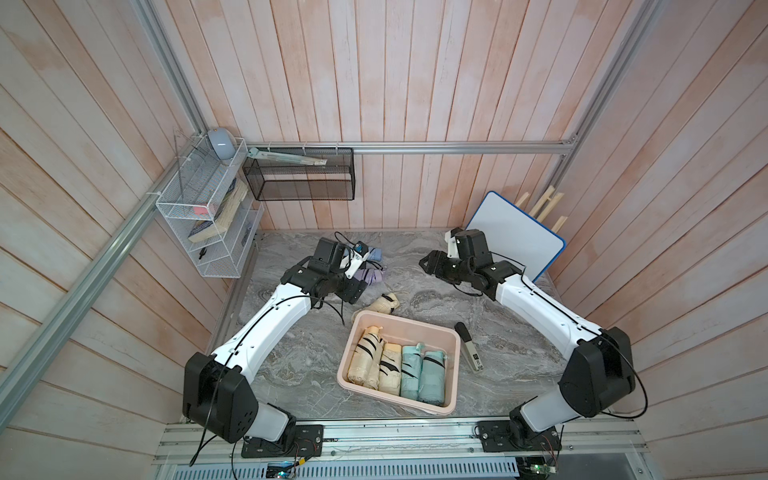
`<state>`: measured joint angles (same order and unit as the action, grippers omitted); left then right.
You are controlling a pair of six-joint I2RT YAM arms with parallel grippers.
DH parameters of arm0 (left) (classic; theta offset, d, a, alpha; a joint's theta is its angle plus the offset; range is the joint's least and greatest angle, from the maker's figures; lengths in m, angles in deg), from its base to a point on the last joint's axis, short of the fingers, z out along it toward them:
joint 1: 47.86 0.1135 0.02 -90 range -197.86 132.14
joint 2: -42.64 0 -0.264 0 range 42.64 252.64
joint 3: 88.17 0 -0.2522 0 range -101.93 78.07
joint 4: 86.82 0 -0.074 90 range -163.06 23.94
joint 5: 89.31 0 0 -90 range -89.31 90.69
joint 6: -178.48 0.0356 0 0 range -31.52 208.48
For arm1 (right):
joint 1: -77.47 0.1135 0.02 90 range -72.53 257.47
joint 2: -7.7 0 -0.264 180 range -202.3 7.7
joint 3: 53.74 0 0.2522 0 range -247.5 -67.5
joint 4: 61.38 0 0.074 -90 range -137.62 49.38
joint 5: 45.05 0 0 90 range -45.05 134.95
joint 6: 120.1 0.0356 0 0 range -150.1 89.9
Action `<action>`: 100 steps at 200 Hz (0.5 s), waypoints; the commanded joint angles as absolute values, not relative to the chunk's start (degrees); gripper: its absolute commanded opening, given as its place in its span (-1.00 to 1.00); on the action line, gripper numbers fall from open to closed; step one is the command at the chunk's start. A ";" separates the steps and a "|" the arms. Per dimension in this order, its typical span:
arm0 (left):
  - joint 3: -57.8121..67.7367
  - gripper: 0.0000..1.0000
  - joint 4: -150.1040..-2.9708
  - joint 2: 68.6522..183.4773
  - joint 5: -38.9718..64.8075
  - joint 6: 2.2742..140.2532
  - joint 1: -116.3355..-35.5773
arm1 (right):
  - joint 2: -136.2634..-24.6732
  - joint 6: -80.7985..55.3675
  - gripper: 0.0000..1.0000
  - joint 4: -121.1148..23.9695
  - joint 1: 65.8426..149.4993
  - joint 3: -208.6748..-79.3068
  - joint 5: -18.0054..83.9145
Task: Put the umbrella into the storage box
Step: Pick up the umbrella from the center of the board.
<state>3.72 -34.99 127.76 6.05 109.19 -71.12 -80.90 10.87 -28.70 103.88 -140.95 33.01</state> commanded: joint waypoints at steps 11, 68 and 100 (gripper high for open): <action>1.89 0.63 -39.50 134.25 7.66 121.56 -67.28 | -78.53 9.92 0.19 -27.48 103.33 -140.78 34.23; -4.07 0.63 -39.25 146.32 3.53 131.41 -66.54 | -79.51 9.71 0.20 -27.50 101.17 -142.56 33.77; -5.42 0.62 -40.42 151.30 2.09 135.08 -66.14 | -81.10 8.39 0.20 -26.14 99.71 -144.14 32.14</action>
<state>-3.54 -39.14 148.48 4.20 130.00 -66.51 -80.03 10.19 -28.00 100.74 -141.28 33.07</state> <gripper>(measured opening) 0.810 0.600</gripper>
